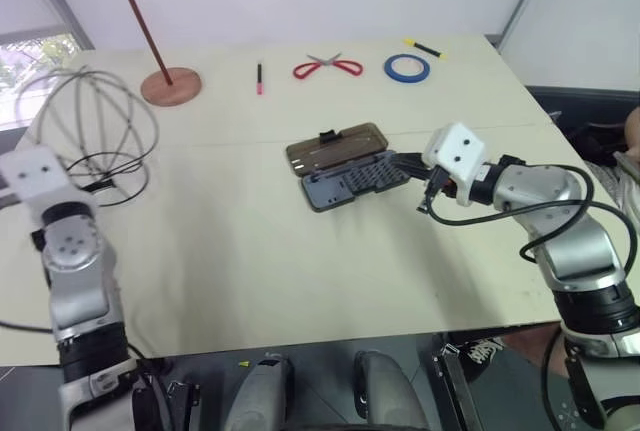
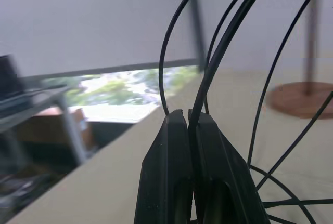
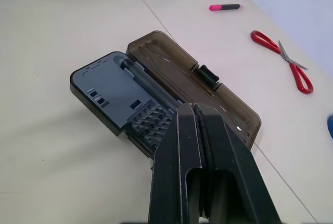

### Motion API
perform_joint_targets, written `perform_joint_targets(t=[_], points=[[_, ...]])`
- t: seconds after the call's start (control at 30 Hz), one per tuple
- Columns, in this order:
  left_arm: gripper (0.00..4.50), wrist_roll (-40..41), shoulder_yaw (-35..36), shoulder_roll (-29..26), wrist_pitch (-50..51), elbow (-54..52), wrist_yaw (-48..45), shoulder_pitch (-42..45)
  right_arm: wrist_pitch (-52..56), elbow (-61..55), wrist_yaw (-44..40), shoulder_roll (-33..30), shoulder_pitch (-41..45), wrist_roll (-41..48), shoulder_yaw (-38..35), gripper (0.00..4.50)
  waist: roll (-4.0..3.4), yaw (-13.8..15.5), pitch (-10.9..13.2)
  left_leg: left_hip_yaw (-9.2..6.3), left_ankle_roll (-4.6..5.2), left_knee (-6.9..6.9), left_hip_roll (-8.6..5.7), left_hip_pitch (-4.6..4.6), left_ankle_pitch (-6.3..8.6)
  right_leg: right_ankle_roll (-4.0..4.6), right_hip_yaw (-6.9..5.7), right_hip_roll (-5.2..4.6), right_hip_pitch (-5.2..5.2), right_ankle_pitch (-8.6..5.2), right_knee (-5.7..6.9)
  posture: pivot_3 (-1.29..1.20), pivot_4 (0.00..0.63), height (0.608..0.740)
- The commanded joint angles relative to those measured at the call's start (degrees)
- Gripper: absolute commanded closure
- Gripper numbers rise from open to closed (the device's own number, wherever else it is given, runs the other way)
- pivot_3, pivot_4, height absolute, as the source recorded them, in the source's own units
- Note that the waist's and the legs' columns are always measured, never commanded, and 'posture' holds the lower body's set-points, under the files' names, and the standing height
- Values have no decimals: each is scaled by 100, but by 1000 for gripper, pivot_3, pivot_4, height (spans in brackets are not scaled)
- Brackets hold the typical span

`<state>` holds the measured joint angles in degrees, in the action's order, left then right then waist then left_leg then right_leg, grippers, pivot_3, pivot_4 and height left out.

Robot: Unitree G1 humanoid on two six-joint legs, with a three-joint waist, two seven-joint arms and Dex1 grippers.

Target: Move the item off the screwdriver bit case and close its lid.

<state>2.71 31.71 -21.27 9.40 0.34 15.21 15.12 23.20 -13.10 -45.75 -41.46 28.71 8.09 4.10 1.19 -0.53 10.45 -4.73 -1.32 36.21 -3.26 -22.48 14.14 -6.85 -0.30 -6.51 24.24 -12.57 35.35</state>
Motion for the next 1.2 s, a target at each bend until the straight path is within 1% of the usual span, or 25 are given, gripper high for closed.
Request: perform_joint_targets(t=[0.03, 0.23, 0.43, 0.73, 0.77, 0.83, 0.9, 0.93, 0.97, 1.03, 1.07, 1.2], points=[[4450, -34, 335, -79, -315, 53, 248, -90, -125, -41, -24, 58, 203, -1, -19, 4500, 1, 3, 0, 1, 0, 1, 0, 0, 0, -1, 0, 0, 0, 0, 0, 0, 150, 740], [4450, 398, 565, 275, -298, 165, 421, -138, -153, -6, -40, 101, 248, -31, 19, 4500, 6, 41, -4, 1, -1, 2, -1, 0, 0, -4, 0, -5, -3, 2, 0, 0, 150, 740], [4450, 721, 843, 515, -166, 257, 742, -121, -165, -27, -33, 131, 212, -50, 19, 4500, 7, 96, -6, 3, -2, 3, -2, 2, 0, -4, 0, -5, -3, 3, 2, 0, 150, 740], [4450, 803, 788, 519, -122, 255, 710, -292, -165, -57, -6, 177, 148, -66, 9, 4500, 4, 79, -7, 7, -1, 2, -2, 4, 0, -4, 0, -5, -3, 3, 2, 0, 150, 740], [4186, 801, 782, 522, -116, 247, 706, -307, -165, -56, -4, 183, 148, -65, 10, 4500, 3, 76, -8, 7, -1, 2, -2, 5, 0, -4, 0, -5, -3, 3, 2, 0, 150, 740], [3514, 812, 770, 537, -100, 211, 687, -341, -165, -52, -2, 194, 150, -62, 13, 4500, 3, 72, -8, 8, -1, 1, -2, 6, 0, -4, 1, -5, -3, 3, 2, 0, 150, 740], [2535, 778, 751, 546, -83, 138, 699, -415, -174, -40, -3, 203, 155, -63, 20, 4500, 4, 78, -7, 7, -1, 2, -1, 5, 0, -4, 1, -4, -3, 3, 2, 0, 150, 740], [1978, 763, 753, 557, -71, 90, 723, -464, -174, -34, -2, 210, 157, -62, 26, 4500, 5, 81, -7, 6, -1, 2, -1, 5, 0, -4, 0, -4, -3, 3, 2, 0, 150, 740], [1527, 756, 750, 577, -55, 32, 740, -519, -183, -24, -3, 217, 157, -65, 29, 4500, 5, 85, -7, 6, -1, 2, -1, 4, 0, -4, 0, -3, -3, 3, 2, 0, 150, 740], [287, 748, 720, 625, -9, -104, 761, -621, -197, 4, -14, 229, 166, -65, 27, 4500, 5, 90, -7, 6, -1, 2, -1, 4, 0, -4, 0, -4, -3, 3, 2, 0, 150, 740], [26, 749, 700, 658, 25, -219, 749, -703, -199, 4, -13, 238, 164, -67, 36, 4500, 5, 96, -7, 6, -1, 2, -1, 4, 0, -4, 1, -4, -3, 3, 1, 0, 150, 740], [26, 727, 552, 884, 289, -930, 704, -1168, -221, 43, -28, 261, 178, -53, 63, 4500, 6, 107, -7, 6, -2, 2, -1, 3, 0, -4, 1, -5, -3, 3, 0, 0, 150, 740]])
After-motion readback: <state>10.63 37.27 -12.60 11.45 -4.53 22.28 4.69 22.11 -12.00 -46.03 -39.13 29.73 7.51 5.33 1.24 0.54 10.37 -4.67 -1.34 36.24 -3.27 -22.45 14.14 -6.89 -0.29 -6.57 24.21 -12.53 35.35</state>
